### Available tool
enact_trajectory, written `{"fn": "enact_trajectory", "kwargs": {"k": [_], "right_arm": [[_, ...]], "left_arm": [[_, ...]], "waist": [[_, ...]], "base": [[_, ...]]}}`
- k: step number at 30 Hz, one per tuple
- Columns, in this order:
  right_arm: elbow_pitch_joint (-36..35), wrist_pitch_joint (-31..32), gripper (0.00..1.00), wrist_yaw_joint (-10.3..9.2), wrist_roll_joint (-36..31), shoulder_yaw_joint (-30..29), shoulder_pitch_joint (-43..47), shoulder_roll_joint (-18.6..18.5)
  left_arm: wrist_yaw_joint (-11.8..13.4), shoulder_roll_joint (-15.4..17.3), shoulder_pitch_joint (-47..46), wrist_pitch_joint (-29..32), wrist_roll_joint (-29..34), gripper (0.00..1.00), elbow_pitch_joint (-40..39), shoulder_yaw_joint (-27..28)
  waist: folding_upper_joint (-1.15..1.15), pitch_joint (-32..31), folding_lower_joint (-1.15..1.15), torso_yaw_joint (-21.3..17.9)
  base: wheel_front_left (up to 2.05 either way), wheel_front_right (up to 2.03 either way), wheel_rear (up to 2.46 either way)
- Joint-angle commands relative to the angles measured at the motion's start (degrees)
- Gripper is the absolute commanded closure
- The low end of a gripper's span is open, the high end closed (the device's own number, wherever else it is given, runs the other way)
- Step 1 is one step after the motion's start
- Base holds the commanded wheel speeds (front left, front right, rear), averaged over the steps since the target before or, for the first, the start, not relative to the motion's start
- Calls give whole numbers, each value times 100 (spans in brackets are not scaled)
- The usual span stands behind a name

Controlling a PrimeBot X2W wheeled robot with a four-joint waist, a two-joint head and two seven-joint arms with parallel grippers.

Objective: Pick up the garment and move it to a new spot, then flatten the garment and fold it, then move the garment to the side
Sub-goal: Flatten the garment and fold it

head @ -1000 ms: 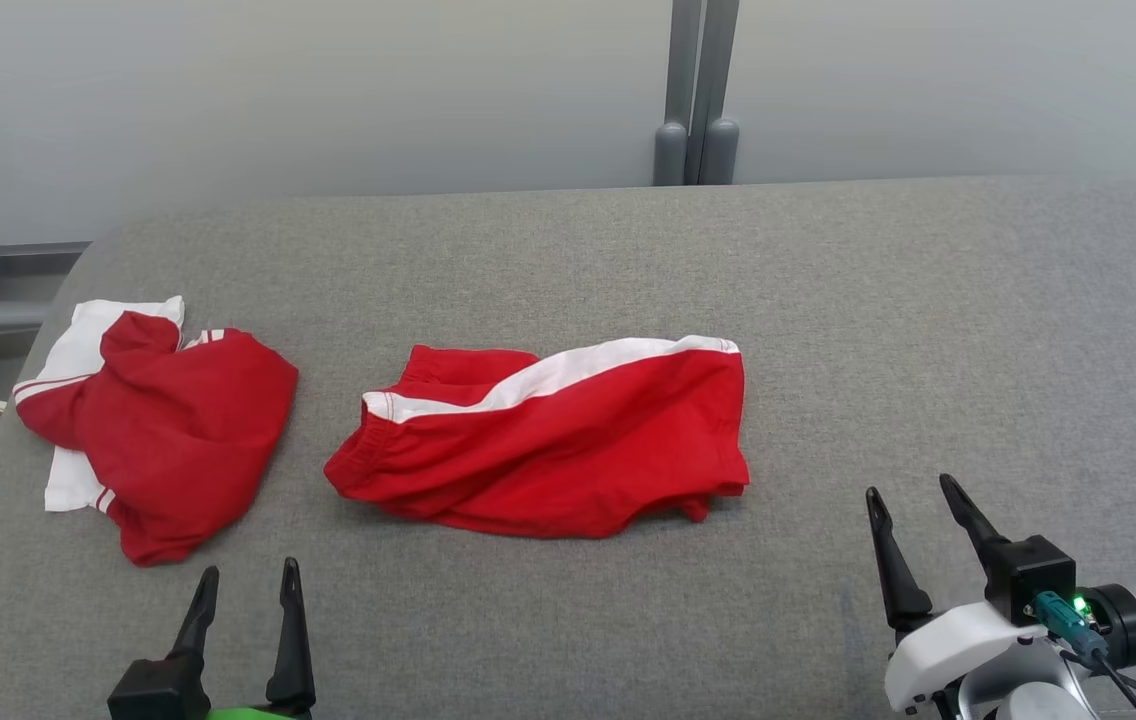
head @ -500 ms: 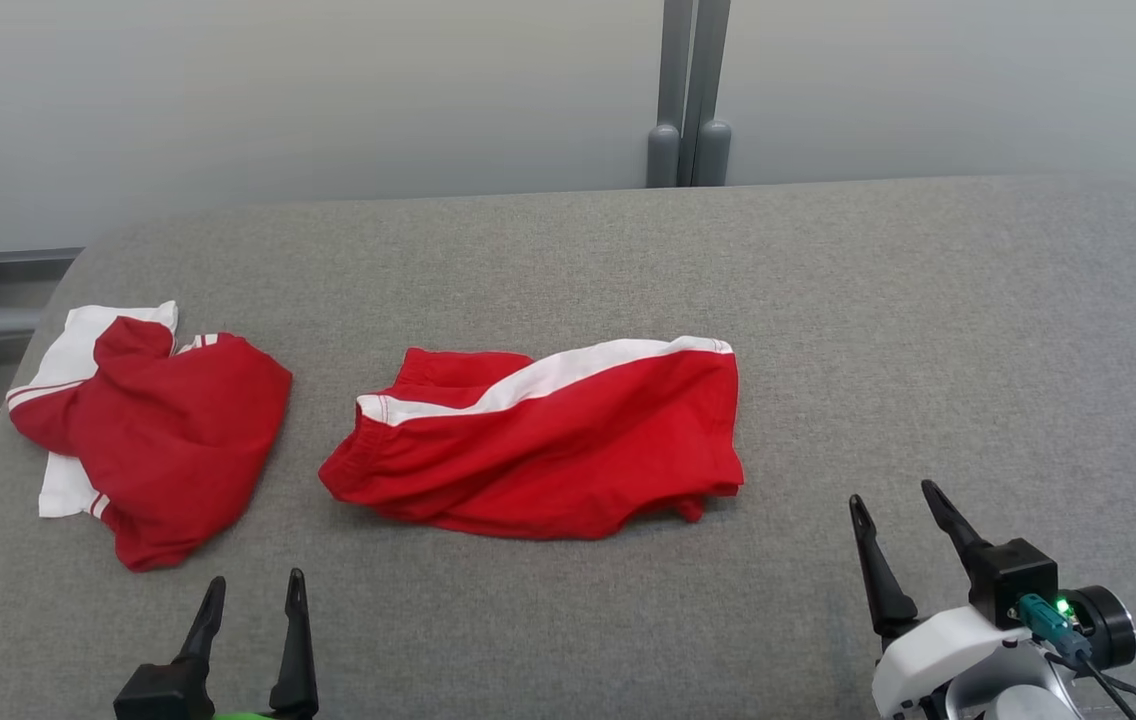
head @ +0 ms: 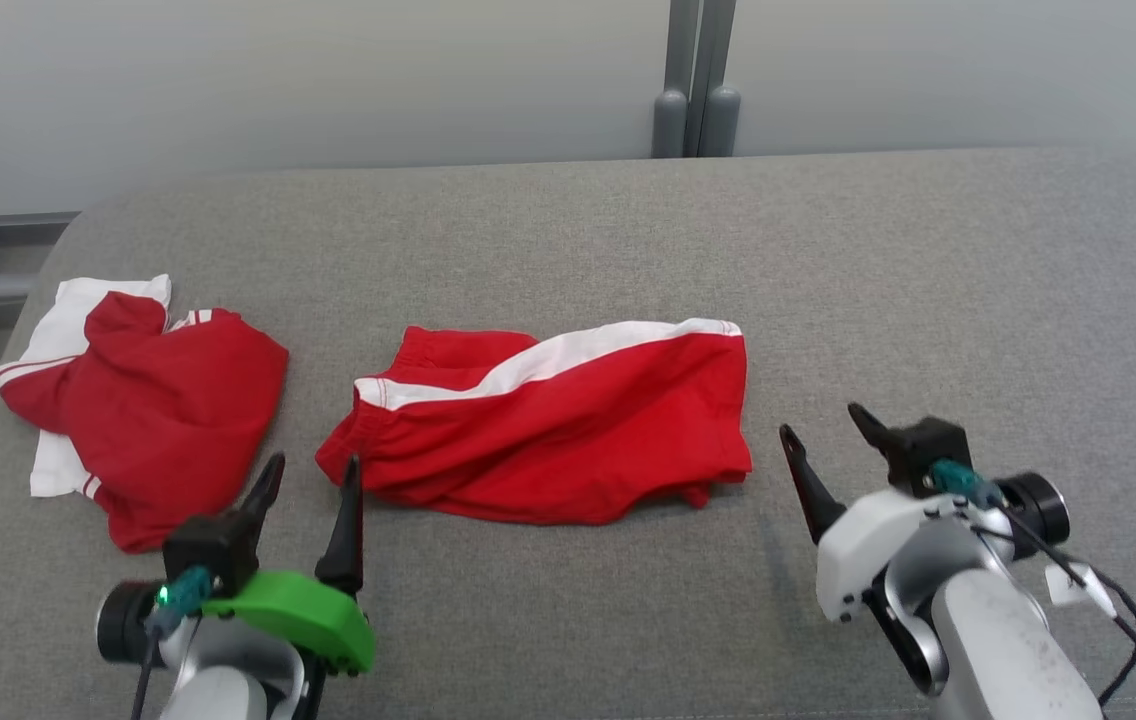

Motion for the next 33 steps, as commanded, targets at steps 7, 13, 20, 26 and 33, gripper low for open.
{"fn": "enact_trajectory", "kwargs": {"k": [7,13,20,26,33], "right_arm": [[-62,1890,0,-6,-36,21,-1442,-65],[199,3376,0,-6,-36,-215,-2622,-145],[511,3842,0,-6,38,-125,-3167,-324],[665,3882,0,-6,100,-137,-3350,-395],[728,3793,0,-6,132,-219,-3416,-374]], "left_arm": [[-64,174,-1552,1763,-167,0,152,-218],[116,138,-2657,3428,-232,0,246,-375],[535,38,-2678,4399,-401,0,-182,-476],[689,25,-2353,4959,-497,0,-802,-603],[802,3,-2139,5272,-651,0,-1224,-724]], "waist": [[0,712,0,132],[0,1305,0,264],[0,1602,0,426],[0,1655,0,548],[0,1677,0,592]], "base": [[0,0,0],[0,0,0],[0,0,0],[0,0,0],[0,0,0]]}}
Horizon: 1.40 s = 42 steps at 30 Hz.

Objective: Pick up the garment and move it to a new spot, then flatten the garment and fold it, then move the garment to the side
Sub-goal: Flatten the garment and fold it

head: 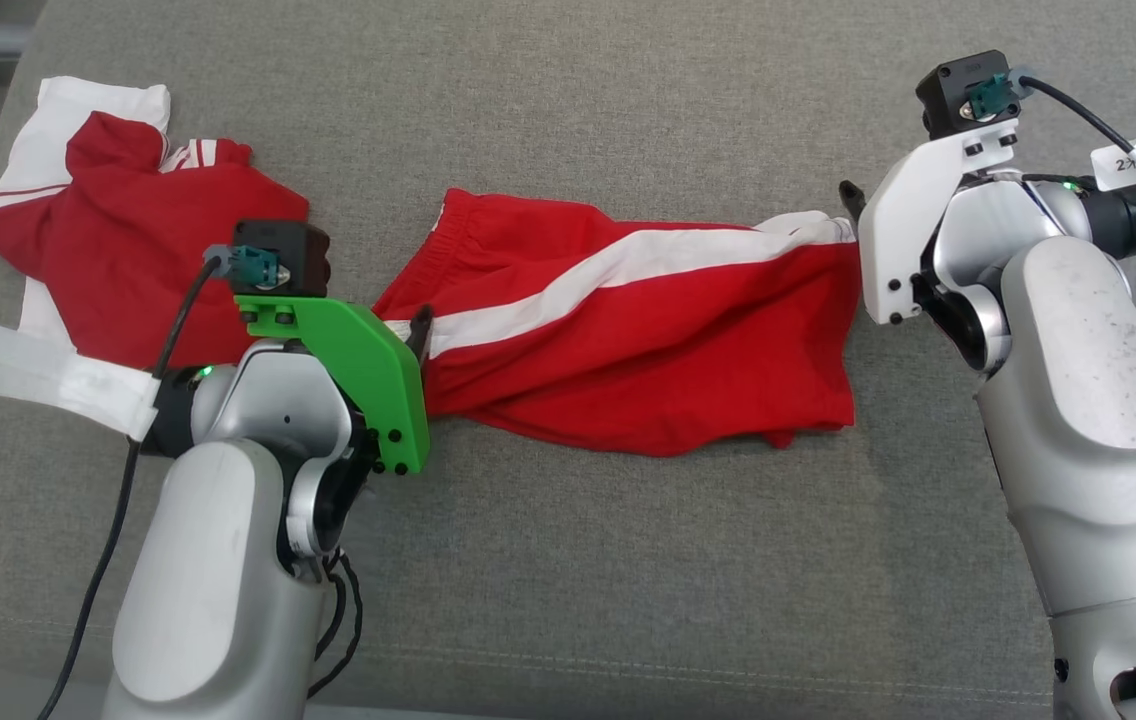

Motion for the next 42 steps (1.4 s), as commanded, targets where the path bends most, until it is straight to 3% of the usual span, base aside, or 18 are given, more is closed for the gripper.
{"fn": "enact_trajectory", "kwargs": {"k": [1,12,13,14,17,19,22,24,25,26,27,28,42], "right_arm": [[15,-43,0,-6,14,-31,-78,-6],[111,-144,0,-6,-50,-66,60,-7],[115,-150,0,-6,-49,-55,58,2],[122,-155,0,-6,-54,-39,55,7],[137,-183,0,-6,-80,3,14,0],[154,-212,0,-6,-78,12,-13,12],[189,-242,0,-6,-83,-10,-49,23],[226,-264,0,-6,-81,-38,-62,28],[258,-258,0,-6,-78,-50,-62,34],[282,-262,0,-6,-73,-68,-65,42],[315,-241,0,-6,-63,-84,-60,54],[327,-213,0,-6,-13,-93,-44,82],[-208,332,0,-6,344,56,527,100]], "left_arm": [[57,-5,84,24,-25,0,-81,-30],[259,10,363,229,-152,0,-377,-186],[255,10,366,224,-158,3,-359,-190],[265,12,351,195,-156,14,-344,-187],[314,24,288,114,-111,19,-301,-161],[343,21,248,50,-117,12,-286,-148],[351,23,193,5,-132,12,-269,-144],[356,38,167,-20,-124,33,-265,-143],[361,46,155,-31,-111,55,-261,-147],[362,47,148,-43,-104,66,-259,-155],[361,48,150,-49,-97,87,-259,-170],[344,45,178,-33,-118,100,-251,-193],[353,84,437,-22,-222,100,-176,-287]], "waist": [[0,0,-1,-3],[0,-94,-1,-78],[0,-91,-1,-87],[0,-83,-1,-96],[0,-55,-1,-119],[0,-37,-1,-124],[0,-14,-1,-120],[0,1,-1,-110],[0,9,-1,-106],[0,19,-1,-100],[0,28,-1,-92],[0,32,-1,-84],[0,30,-1,-69]], "base": [[0,0,0],[0,0,0],[0,0,0],[0,0,0],[0,0,0],[0,0,0],[0,0,0],[0,0,0],[0,0,0],[0,0,0],[0,0,0],[0,0,0],[0,0,0]]}}
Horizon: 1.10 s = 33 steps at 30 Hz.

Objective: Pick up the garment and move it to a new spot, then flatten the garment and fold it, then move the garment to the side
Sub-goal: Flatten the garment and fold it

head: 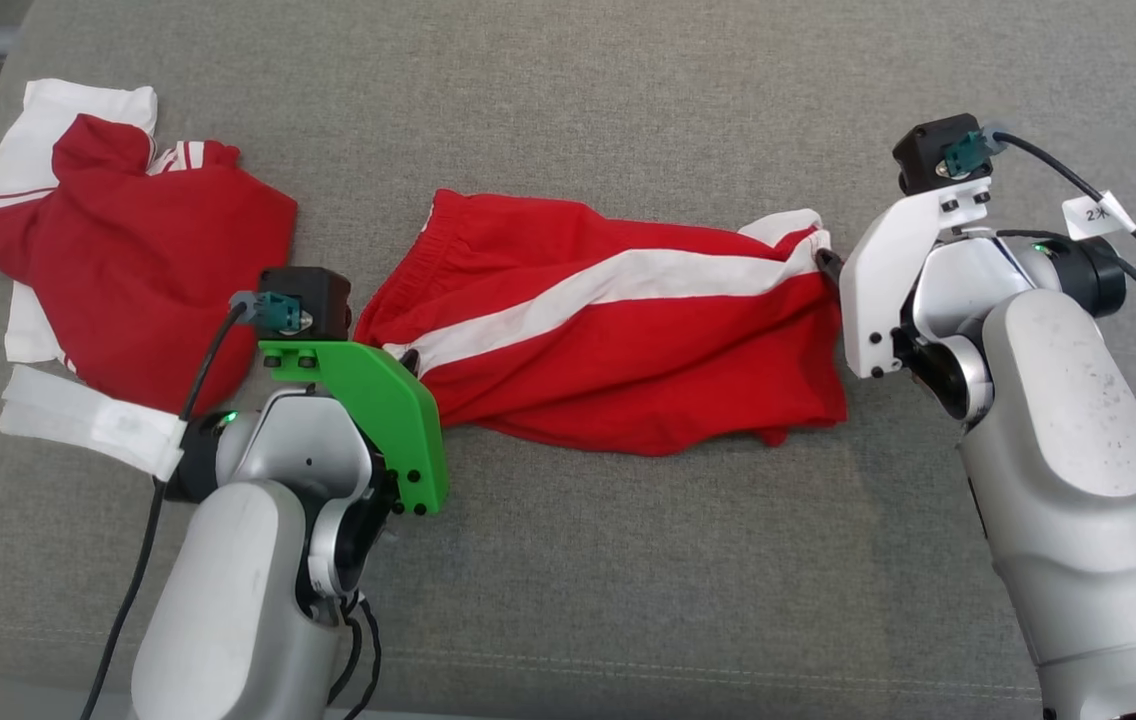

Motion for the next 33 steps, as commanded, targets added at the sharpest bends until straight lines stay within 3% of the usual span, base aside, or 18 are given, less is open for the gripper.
{"fn": "enact_trajectory", "kwargs": {"k": [1,14,16,17,21,22,27,33], "right_arm": [[-79,30,0,-6,63,-5,131,19],[-237,9,1,-6,410,-45,203,170],[-168,-8,26,-6,410,-56,151,184],[-127,5,47,-6,407,-49,132,189],[-29,5,94,-6,365,-24,51,194],[-16,15,100,-6,358,-15,58,197],[-85,-121,100,-6,404,7,128,157],[-236,-604,100,-6,408,-131,166,112]], "left_arm": [[21,58,69,-28,-24,100,19,8],[56,52,-54,-157,-66,100,53,-8],[44,46,-90,-160,-51,100,73,-33],[39,39,-101,-173,-66,100,80,-51],[29,15,-133,-212,-110,100,122,-108],[28,11,-139,-234,-126,100,135,-117],[25,0,-130,-447,-201,100,155,-89],[-10,-29,-230,-1223,-429,100,122,110]], "waist": [[0,17,0,-2],[0,115,0,51],[0,146,0,71],[0,157,0,80],[0,169,0,111],[0,161,0,114],[0,45,0,90],[0,-173,0,0]], "base": [[0,0,0],[0,0,0],[0,0,0],[0,0,0],[0,0,0],[0,0,0],[0,0,0],[0,0,0]]}}
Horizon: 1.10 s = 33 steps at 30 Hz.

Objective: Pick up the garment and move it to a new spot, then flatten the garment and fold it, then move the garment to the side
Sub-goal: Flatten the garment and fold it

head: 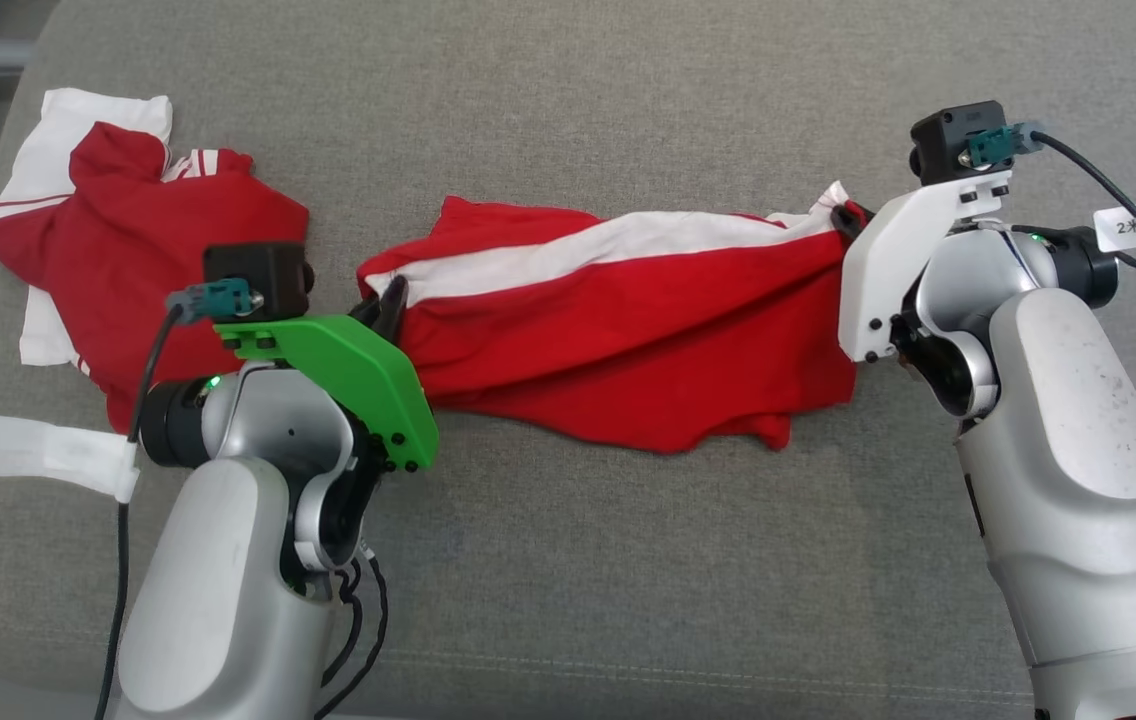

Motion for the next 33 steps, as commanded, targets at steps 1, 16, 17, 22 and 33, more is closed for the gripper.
{"fn": "enact_trajectory", "kwargs": {"k": [1,16,17,22,33], "right_arm": [[-45,-129,100,-6,39,-36,79,-11],[63,-1499,100,-4,544,534,-1125,-321],[136,-1603,100,-4,563,577,-1327,-303],[557,-2402,100,-4,477,688,-2487,-204],[1541,-4043,100,-5,-523,-31,-4946,-69]], "left_arm": [[-40,-4,-97,-185,-104,100,9,62],[-388,-39,-1777,-1604,-1217,100,826,482],[-396,-37,-2006,-1624,-1294,100,921,544],[-580,134,-3271,-1689,-1499,100,1310,838],[-1096,115,-6004,-2064,-2441,100,1563,1358]], "waist": [[0,-117,0,-70],[0,380,0,-784],[0,508,0,-863],[0,1169,0,-1223],[0,2275,0,-1586]], "base": [[0,0,0],[0,0,0],[0,0,0],[0,0,0],[0,0,0]]}}
